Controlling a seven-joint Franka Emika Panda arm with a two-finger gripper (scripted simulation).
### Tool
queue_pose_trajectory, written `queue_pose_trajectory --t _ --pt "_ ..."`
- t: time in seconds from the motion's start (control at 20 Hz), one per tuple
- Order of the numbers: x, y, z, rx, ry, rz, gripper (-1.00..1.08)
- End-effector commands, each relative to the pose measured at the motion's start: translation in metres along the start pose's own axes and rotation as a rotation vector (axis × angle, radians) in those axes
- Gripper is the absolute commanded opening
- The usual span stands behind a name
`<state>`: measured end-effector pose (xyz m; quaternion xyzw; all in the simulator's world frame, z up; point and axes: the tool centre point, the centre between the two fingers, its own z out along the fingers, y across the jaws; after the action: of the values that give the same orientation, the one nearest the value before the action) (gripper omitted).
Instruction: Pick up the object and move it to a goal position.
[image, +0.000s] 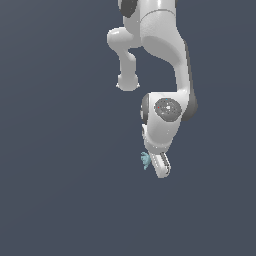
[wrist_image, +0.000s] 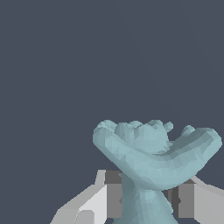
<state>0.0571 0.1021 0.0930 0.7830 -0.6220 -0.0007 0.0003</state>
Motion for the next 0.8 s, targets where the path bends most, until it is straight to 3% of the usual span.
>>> queue_pose_trajectory --t 0.0,0.75 --pt "-0.010 0.006 -0.016 0.001 -0.001 -0.001 -1.00" --pt "-0.094 0.059 -0.156 0.001 0.000 0.000 -1.00"
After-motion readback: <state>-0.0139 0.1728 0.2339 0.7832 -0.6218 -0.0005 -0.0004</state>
